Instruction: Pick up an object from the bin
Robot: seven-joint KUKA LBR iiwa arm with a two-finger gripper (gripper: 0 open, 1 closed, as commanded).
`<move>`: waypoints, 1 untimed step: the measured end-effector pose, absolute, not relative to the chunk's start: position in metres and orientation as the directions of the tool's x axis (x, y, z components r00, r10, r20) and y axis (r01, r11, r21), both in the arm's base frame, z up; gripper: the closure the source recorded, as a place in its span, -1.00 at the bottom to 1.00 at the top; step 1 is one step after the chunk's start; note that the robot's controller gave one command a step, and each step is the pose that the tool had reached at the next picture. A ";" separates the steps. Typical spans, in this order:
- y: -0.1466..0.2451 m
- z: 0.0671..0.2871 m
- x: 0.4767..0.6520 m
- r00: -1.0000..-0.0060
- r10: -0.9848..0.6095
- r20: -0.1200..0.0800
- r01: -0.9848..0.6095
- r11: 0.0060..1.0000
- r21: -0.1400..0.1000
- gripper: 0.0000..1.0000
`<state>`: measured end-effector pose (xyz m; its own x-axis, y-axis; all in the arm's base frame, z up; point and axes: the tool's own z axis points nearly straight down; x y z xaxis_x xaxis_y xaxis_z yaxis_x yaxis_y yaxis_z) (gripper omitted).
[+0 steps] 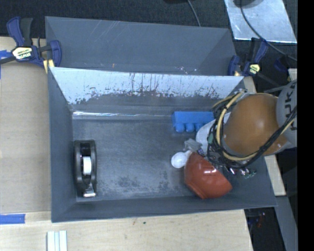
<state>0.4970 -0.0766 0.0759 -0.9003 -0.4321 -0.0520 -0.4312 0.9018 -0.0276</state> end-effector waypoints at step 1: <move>-0.059 0.076 0.494 -0.680 -0.731 -0.057 -0.729 0.682 -0.058 1.00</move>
Offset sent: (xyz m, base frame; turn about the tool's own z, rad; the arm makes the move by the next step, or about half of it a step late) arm 0.0000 0.0000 0.0000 0.0000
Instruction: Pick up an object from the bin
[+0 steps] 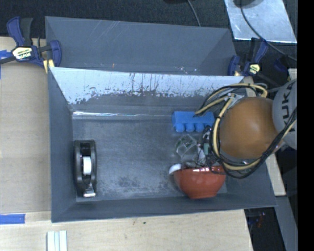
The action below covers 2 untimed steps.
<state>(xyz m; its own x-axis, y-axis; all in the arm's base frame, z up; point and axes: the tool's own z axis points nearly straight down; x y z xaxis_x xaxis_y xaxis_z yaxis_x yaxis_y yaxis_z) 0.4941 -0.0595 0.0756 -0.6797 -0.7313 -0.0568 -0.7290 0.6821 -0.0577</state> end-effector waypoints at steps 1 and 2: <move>-0.059 0.076 0.494 -0.679 -0.732 -0.057 -0.729 0.682 -0.058 1.00; -0.058 0.090 0.491 -0.680 -0.731 -0.051 -0.730 0.682 -0.048 1.00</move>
Offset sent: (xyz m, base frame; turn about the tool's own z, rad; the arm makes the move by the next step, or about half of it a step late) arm 0.0000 0.0000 0.0998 -0.0006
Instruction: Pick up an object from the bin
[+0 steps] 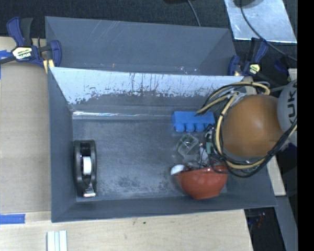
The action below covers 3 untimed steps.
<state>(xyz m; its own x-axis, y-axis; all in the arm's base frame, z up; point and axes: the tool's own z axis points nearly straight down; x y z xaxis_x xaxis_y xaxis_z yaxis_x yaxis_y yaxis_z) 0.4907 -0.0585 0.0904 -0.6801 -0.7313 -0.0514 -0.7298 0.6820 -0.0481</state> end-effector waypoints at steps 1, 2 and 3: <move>-0.059 0.119 0.492 -0.682 -0.730 -0.054 -0.728 0.684 -0.053 1.00; -0.059 0.138 0.491 -0.683 -0.728 -0.052 -0.726 0.685 -0.050 1.00; -0.059 0.166 0.491 -0.685 -0.727 -0.054 -0.725 0.687 -0.051 1.00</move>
Offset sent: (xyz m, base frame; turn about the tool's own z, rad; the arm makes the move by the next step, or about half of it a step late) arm 0.0003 -0.0007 0.0596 0.0013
